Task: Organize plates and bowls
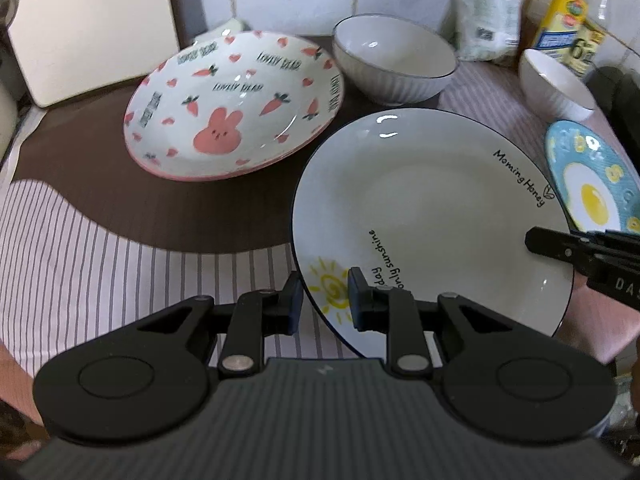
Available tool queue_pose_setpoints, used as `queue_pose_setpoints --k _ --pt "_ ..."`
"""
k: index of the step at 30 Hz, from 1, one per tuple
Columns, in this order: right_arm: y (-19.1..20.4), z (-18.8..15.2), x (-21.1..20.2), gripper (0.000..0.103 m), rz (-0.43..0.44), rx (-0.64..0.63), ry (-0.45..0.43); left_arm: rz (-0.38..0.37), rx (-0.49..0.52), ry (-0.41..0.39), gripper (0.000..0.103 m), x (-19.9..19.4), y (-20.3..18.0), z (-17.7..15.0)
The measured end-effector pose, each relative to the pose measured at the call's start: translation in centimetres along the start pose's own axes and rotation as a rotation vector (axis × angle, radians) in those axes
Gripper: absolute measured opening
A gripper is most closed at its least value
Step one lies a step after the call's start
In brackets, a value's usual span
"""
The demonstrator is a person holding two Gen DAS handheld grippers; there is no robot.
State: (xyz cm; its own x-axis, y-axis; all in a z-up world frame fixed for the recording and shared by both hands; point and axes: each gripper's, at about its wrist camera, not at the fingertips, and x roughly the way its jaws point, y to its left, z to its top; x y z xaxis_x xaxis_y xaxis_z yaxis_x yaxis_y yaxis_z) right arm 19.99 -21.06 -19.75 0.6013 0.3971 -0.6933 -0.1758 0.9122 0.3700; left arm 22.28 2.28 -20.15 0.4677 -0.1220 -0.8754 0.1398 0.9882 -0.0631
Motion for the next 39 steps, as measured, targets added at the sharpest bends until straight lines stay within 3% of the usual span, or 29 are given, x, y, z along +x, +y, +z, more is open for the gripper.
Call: queue_pose_setpoints --k 12,17,25,28,33,39 --pt "1.3 0.0 0.5 0.022 -0.103 -0.085 0.003 0.022 -0.051 0.011 0.022 0.5 -0.2 -0.4" --pt "0.9 -0.9 -0.8 0.022 -0.097 -0.031 -0.012 0.029 -0.112 -0.002 0.022 0.3 -0.3 -0.9" --pt "2.7 -2.4 -4.7 0.024 -0.080 -0.119 -0.037 0.012 -0.131 0.017 0.023 -2.0 -1.3 -2.7" --pt "2.8 -3.0 -6.6 0.032 -0.084 -0.124 -0.048 -0.002 -0.125 0.007 0.023 -3.6 -1.9 -3.2" --pt "1.4 -3.8 -10.5 0.035 -0.119 -0.033 -0.092 -0.017 -0.103 -0.022 0.024 -6.3 -3.1 -3.9" --pt "-0.3 -4.7 -14.3 0.052 -0.179 0.047 -0.154 -0.064 -0.079 -0.042 0.029 -8.9 -5.0 -4.3"
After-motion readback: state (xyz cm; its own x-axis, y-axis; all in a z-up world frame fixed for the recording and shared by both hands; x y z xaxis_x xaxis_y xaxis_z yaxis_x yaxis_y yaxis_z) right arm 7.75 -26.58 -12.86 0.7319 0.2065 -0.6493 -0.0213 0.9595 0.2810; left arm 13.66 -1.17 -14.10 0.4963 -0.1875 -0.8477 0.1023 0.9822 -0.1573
